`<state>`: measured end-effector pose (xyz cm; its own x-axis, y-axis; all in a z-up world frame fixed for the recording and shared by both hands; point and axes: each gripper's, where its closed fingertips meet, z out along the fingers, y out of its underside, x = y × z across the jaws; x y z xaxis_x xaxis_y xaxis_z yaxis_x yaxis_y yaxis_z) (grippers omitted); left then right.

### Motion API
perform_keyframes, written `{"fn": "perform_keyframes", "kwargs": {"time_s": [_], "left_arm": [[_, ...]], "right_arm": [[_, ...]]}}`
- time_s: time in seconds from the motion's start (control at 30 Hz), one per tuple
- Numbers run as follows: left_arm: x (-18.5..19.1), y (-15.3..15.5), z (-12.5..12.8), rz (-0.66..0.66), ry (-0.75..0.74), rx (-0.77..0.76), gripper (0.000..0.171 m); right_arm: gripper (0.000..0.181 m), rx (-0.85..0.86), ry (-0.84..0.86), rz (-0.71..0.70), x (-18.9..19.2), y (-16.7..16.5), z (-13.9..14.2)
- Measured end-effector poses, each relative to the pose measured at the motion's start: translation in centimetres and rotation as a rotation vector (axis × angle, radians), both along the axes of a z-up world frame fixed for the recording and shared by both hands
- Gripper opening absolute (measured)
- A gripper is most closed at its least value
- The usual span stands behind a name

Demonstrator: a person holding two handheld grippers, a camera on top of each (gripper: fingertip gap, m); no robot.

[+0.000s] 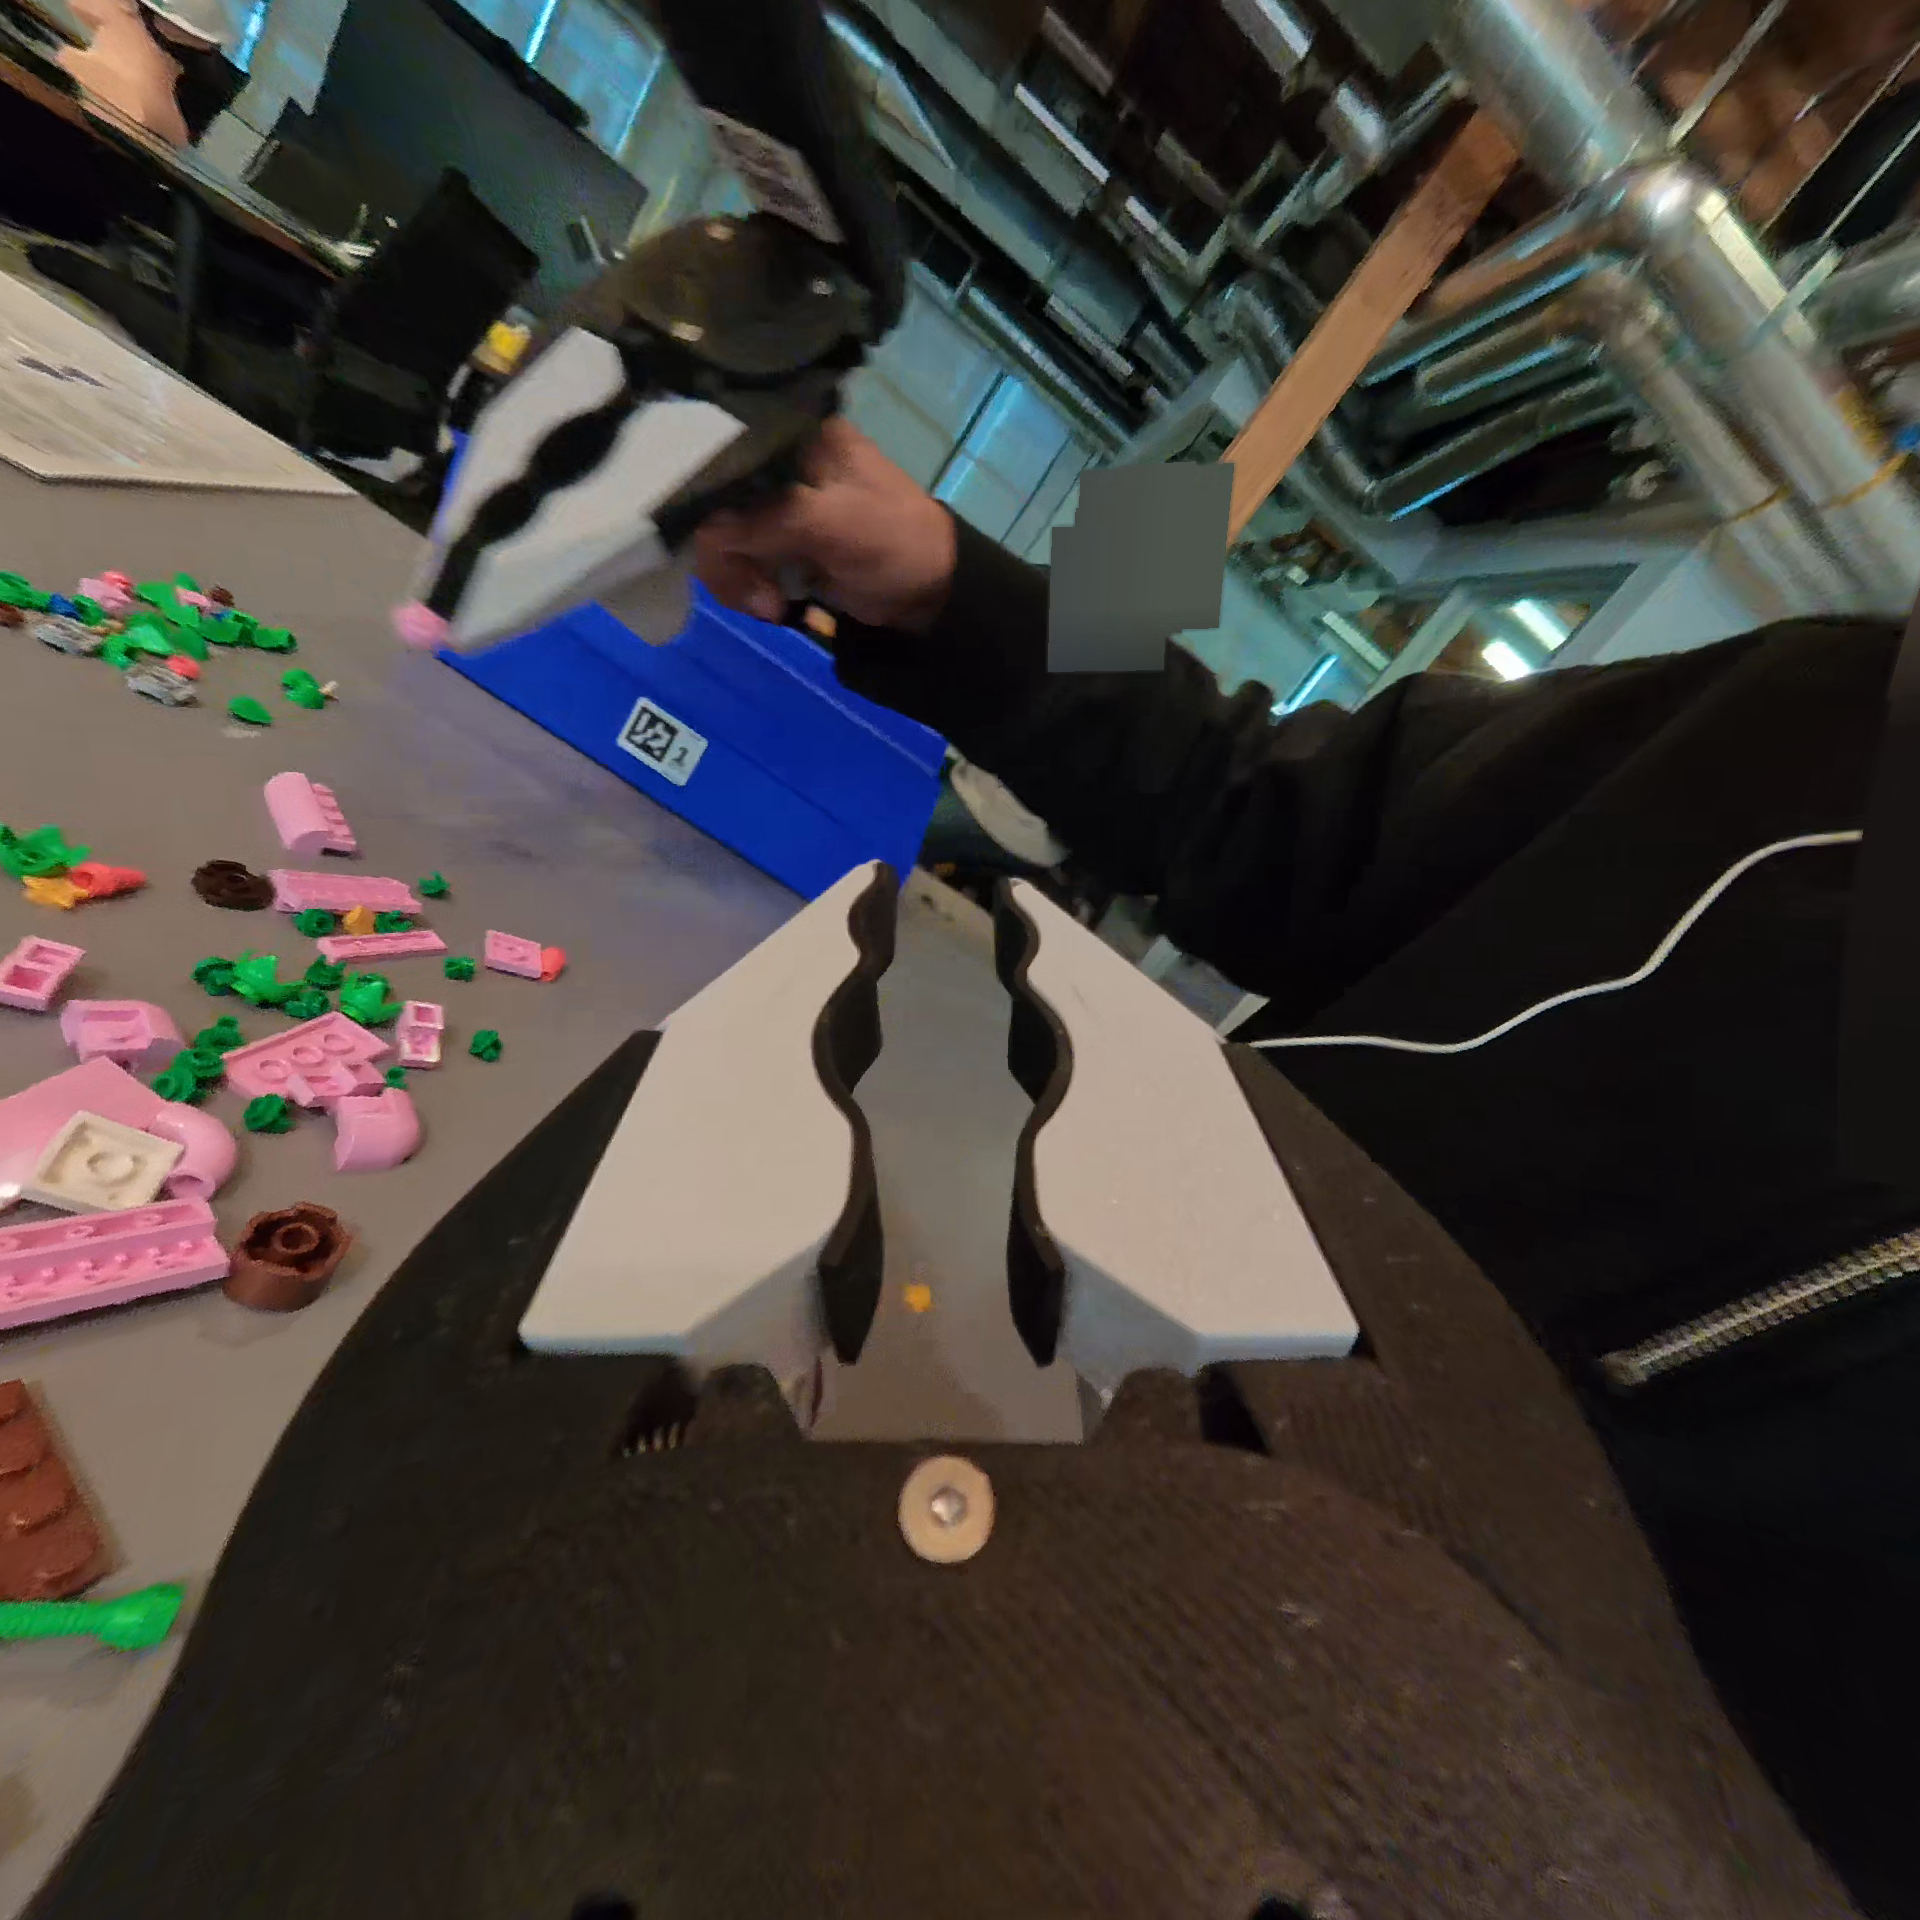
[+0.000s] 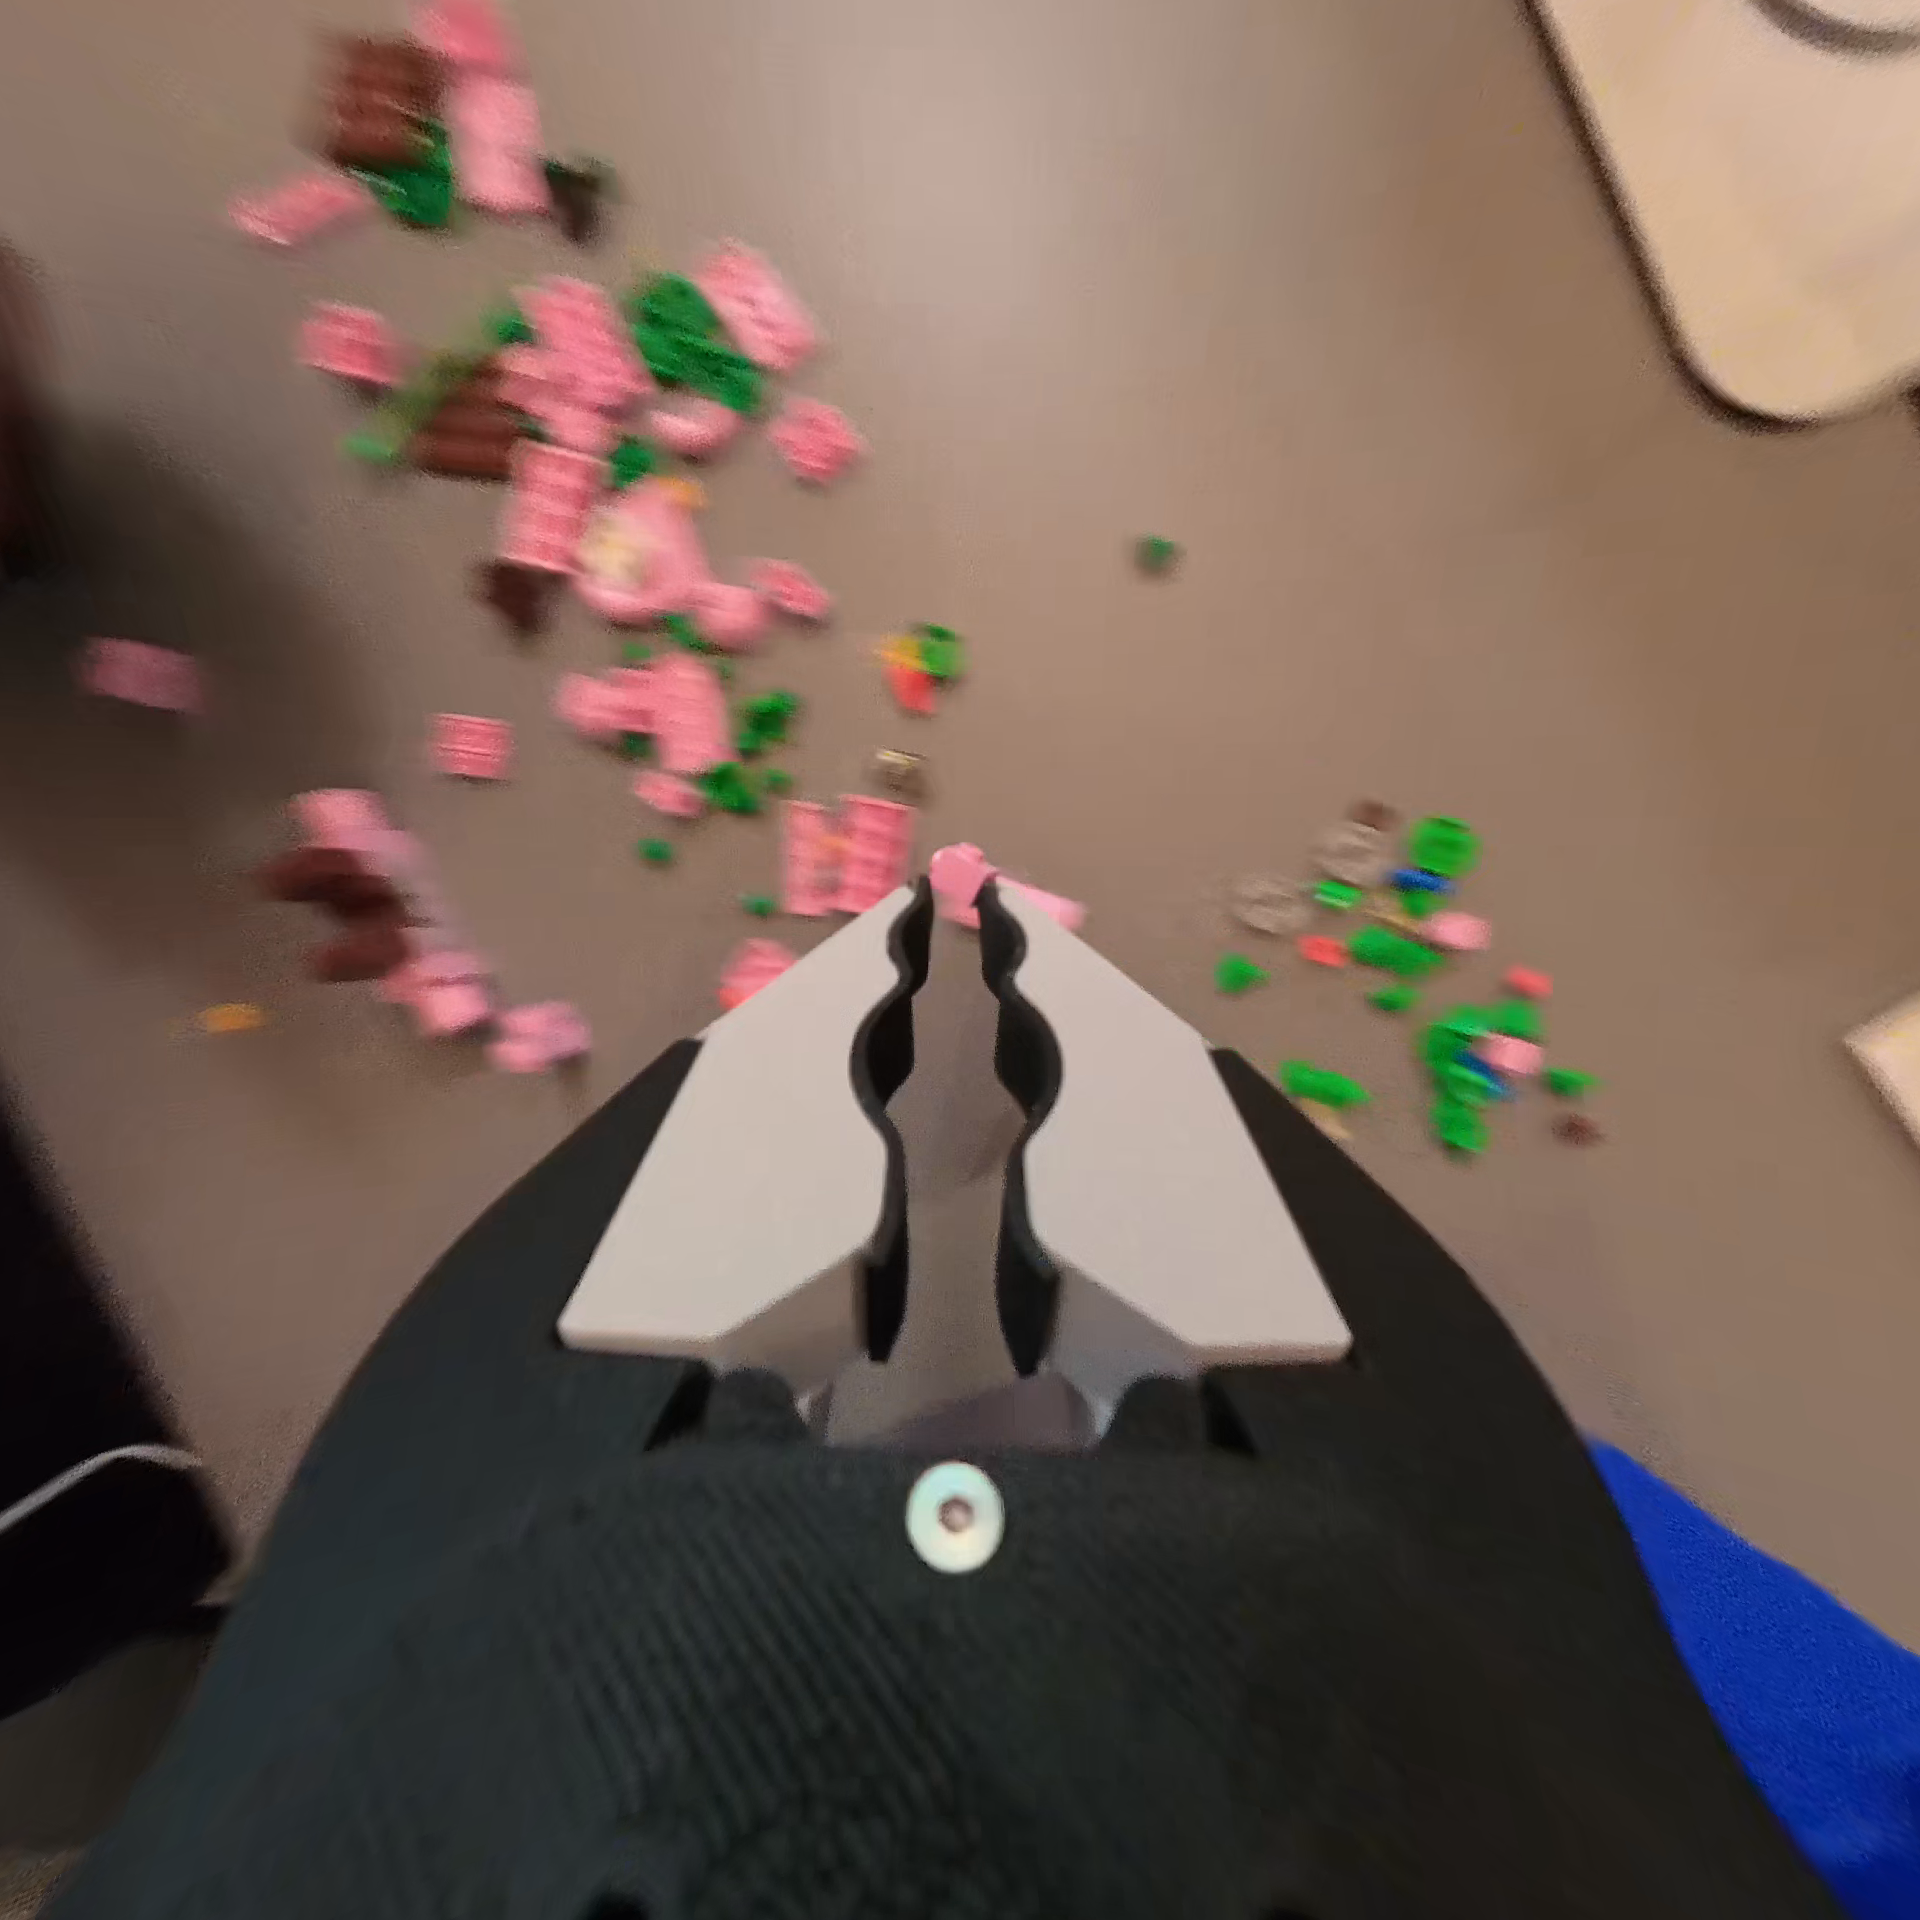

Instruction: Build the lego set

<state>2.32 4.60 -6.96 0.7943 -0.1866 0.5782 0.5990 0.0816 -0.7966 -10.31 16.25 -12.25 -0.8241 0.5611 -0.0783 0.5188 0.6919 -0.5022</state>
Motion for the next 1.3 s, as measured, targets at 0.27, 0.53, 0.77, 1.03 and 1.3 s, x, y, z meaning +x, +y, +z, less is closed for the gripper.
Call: {"fn": "perform_keyframes", "kwargs": {"time_s": [0.27, 0.53, 0.77, 1.03, 1.3], "left_arm": [[1.3, 1.8, -2.6, 0.155, 0.569, -0.348, 0.030], [4.5, 4.4, -3.9, 0.047, 0.921, -0.489, 0.023], [6.7, 4.8, -4.4, -0.072, 1.074, -0.522, 0.018], [7.3, 5.2, -4.7, -0.035, 1.155, -0.512, 0.007], [7.4, 5.2, -4.8, -0.038, 1.087, -0.482, 0.012]], "right_arm": [[0.001, -0.338, -0.382, 0.137, 14.6, -7.7, 0.6], [0.001, -0.655, -0.663, 0.135, 17.6, -7.2, 1.1], [0.000, -0.742, -0.786, 0.151, 19.5, -7.0, 1.0], [0.000, -0.843, -0.857, 0.152, 20.0, -6.8, 1.3], [0.000, -0.864, -0.902, 0.139, 20.2, -6.9, 0.8]]}}
